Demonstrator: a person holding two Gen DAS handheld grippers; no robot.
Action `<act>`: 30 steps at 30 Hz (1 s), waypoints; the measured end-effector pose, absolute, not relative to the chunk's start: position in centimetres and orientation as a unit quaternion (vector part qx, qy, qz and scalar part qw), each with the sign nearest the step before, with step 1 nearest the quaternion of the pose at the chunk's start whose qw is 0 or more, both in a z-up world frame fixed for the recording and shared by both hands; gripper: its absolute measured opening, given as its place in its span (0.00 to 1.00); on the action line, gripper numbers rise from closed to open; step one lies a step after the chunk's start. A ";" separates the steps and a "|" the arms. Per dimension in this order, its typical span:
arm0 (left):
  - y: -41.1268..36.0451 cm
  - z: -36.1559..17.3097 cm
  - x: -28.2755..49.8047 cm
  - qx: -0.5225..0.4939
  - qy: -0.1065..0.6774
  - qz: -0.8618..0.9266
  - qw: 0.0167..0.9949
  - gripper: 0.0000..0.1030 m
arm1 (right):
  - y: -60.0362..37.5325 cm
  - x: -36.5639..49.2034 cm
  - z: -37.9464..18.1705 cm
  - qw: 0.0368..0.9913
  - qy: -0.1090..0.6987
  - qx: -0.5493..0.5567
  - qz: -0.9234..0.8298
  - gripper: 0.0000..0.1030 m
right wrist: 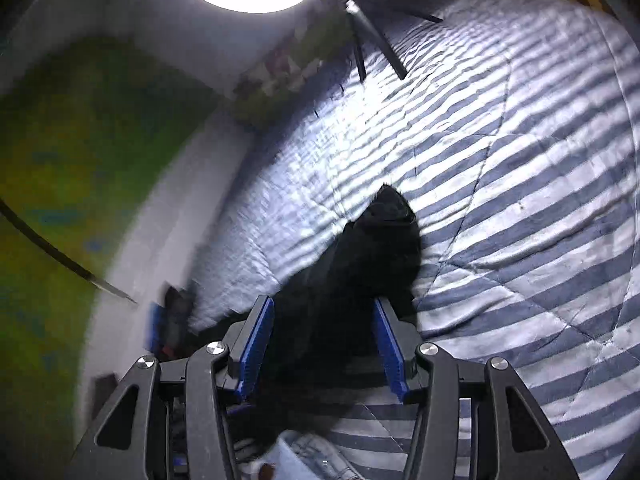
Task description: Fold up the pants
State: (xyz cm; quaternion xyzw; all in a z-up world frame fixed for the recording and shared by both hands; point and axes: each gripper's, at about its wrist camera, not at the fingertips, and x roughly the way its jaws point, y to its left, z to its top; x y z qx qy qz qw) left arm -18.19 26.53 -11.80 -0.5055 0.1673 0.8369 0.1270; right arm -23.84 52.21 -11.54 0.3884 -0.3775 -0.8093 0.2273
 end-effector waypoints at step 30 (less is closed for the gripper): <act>20.0 -9.8 -24.7 -0.534 0.016 0.841 0.088 0.37 | 51.1 -24.6 -11.0 0.284 -0.361 0.402 -0.792 0.06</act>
